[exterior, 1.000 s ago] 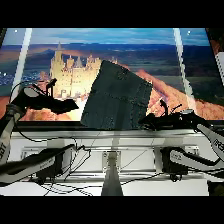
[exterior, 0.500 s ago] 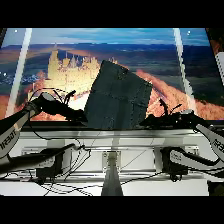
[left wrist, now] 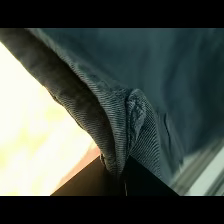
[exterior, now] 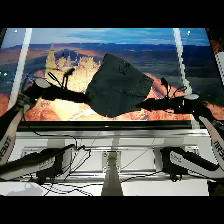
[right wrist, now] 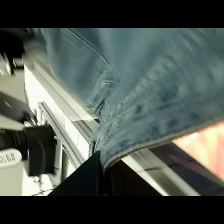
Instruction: Fold the clothes and pants, and hang the long-sleeved shirts on hangers.
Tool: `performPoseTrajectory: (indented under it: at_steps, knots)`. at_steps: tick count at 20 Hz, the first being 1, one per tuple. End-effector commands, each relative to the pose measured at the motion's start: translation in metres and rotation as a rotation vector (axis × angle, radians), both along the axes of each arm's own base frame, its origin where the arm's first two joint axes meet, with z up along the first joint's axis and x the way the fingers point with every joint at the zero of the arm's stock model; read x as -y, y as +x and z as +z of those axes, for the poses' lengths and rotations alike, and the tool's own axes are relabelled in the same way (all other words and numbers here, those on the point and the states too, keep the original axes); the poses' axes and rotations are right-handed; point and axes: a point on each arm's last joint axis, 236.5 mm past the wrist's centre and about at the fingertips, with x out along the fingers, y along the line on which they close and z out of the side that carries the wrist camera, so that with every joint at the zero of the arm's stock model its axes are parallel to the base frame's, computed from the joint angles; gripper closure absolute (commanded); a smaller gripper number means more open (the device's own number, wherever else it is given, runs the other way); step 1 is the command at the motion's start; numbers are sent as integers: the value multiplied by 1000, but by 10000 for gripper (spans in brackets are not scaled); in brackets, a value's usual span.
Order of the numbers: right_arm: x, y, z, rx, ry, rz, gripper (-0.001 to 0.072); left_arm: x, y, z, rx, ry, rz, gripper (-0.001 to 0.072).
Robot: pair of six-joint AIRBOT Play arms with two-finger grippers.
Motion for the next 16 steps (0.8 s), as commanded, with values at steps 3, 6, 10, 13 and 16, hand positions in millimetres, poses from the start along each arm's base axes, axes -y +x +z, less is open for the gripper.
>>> performPoseTrajectory:
  at_steps: [3,6,10,13,16]
  knots:
    - [-21,32,133,491,-246,89,685,-13,33,189,564,15,33,650]
    - [-30,11,240,767,-201,51,683,-36,1,271,810,31,104,650]
    - [-36,-49,327,904,-38,-18,684,-65,-65,355,1096,51,216,650]
    - [-36,-66,335,789,22,-71,685,-95,-88,365,1094,102,376,651]
    - [-32,-44,296,661,-17,-108,685,-116,-65,307,877,162,463,651]
